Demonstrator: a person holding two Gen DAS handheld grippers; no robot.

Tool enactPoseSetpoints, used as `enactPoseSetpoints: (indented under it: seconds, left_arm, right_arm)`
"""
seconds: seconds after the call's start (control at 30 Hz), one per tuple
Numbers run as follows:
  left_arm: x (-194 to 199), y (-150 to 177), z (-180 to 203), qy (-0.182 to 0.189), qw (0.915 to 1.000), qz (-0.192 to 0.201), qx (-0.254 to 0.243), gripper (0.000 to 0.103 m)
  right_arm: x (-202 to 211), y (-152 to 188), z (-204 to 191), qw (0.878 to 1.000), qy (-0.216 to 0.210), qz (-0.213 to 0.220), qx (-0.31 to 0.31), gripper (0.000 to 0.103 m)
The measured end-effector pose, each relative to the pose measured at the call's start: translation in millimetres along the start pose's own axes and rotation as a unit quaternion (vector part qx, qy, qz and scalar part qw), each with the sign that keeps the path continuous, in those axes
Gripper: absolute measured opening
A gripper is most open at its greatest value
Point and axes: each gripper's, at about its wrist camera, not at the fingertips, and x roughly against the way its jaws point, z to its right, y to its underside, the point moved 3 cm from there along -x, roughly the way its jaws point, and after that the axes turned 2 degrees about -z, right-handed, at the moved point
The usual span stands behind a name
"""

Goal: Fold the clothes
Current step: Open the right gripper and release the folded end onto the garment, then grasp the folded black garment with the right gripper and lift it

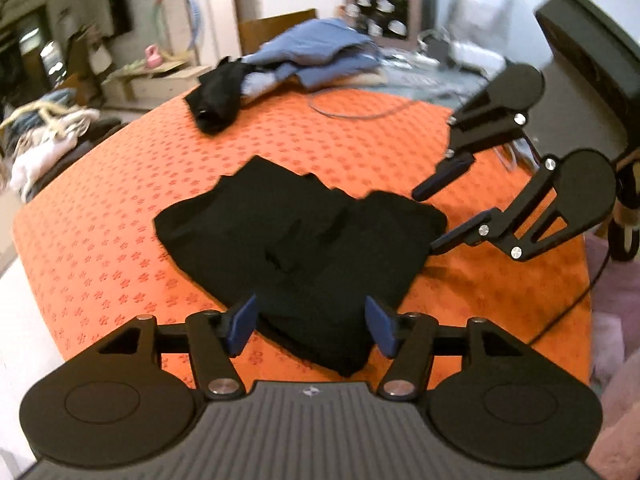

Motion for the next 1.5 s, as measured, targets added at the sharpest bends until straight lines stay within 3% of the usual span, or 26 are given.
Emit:
enactPoseSetpoints:
  seconds: [0.27,0.33,0.53,0.57,0.6,0.7,0.77,0.8,0.87,1.0,1.07,1.13,1.33,1.5]
  left_arm:
    - [-16,4,19,0.007,0.9980,-0.006,-0.062,0.067]
    - [-18,3,22,0.002,0.9971,-0.003,-0.077,0.067]
    - [-24,7,29,-0.028,0.9923,0.006,-0.120,0.065]
    - [-25,8,29,-0.035,0.9908,0.008,-0.130,0.059]
    - [-26,9,30,-0.042,0.9891,0.010,-0.141,0.034]
    - [-23,9,25,-0.046,0.9888,0.025,-0.140,0.023]
    - [-20,6,19,-0.045,0.9904,0.030,-0.127,0.022]
    - [-19,4,17,-0.045,0.9911,0.032,-0.121,0.022]
    - [-17,1,12,-0.046,0.9922,0.036,-0.110,0.022]
    - [-13,-1,4,-0.038,0.9942,0.036,-0.094,0.022]
    - [-11,-1,2,-0.037,0.9939,0.038,-0.097,0.022]
    - [-6,2,1,-0.034,0.9936,0.039,-0.100,0.022]
    - [16,11,-15,-0.004,0.9964,0.039,-0.075,0.021]
    - [48,25,-23,0.051,0.9959,0.025,-0.070,0.021]
  right_arm:
    - [-20,-6,-34,0.995,0.004,-0.004,0.104,0.040]
    - [-22,-9,-34,0.994,0.005,-0.005,0.106,0.014]
    - [-13,-25,-10,0.998,0.000,0.006,0.055,0.010]
    - [-11,-27,-6,0.999,-0.001,0.008,0.048,0.010]
    - [-10,-28,-3,0.999,-0.003,0.010,0.042,0.010]
    - [-9,-29,1,0.999,-0.009,0.012,0.034,0.012]
    - [-7,-26,-1,0.999,-0.008,0.016,0.038,0.023]
    - [-6,-23,-2,0.999,-0.007,0.018,0.041,0.035]
    - [-5,-18,-7,0.998,0.000,0.022,0.051,0.048]
    - [-15,-7,-12,0.998,0.034,0.009,0.059,0.048]
    - [-20,-5,-10,0.997,0.055,0.004,0.052,0.042]
    - [-23,-4,-7,0.997,0.067,0.002,0.041,0.012]
    - [3,-18,-16,0.999,0.051,0.016,0.001,0.007]
    - [24,-28,-40,0.999,0.024,0.008,-0.037,0.007]
